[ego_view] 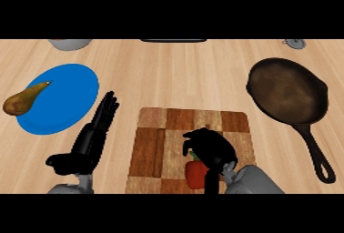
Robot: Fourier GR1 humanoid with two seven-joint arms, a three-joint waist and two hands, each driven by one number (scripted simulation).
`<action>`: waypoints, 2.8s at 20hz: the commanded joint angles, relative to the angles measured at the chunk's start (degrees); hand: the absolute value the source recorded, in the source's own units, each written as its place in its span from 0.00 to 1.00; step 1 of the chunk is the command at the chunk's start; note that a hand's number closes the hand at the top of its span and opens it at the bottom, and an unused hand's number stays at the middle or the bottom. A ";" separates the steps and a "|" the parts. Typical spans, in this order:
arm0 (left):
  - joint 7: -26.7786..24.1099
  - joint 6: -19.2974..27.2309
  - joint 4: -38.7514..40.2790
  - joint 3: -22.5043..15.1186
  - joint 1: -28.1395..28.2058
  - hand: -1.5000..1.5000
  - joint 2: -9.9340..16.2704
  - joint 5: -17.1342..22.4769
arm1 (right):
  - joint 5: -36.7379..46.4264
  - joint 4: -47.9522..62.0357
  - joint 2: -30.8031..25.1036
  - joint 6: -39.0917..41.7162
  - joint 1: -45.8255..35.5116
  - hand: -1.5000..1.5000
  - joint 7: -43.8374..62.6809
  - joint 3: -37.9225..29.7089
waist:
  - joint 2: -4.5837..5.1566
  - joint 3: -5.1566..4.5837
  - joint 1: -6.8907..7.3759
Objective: Pick the bell pepper from the cutting board and place it in the pan
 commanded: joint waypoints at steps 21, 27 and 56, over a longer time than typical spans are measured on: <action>0.39 -0.21 -1.30 -1.95 0.79 0.50 -2.14 -3.09 | 15.29 8.08 9.93 -26.10 -11.65 1.00 26.61 -15.79 | 0.86 0.40 1.41; 0.00 0.23 0.88 -0.62 -0.24 0.50 -2.26 -3.14 | 26.27 2.68 9.99 -30.92 -18.59 1.00 37.70 -11.57 | 0.61 0.36 0.48; -2.35 -0.29 1.40 0.41 1.38 0.50 -3.27 -3.99 | 15.05 27.15 -7.43 -73.46 -15.21 1.00 10.06 -44.98 | 1.00 0.45 0.80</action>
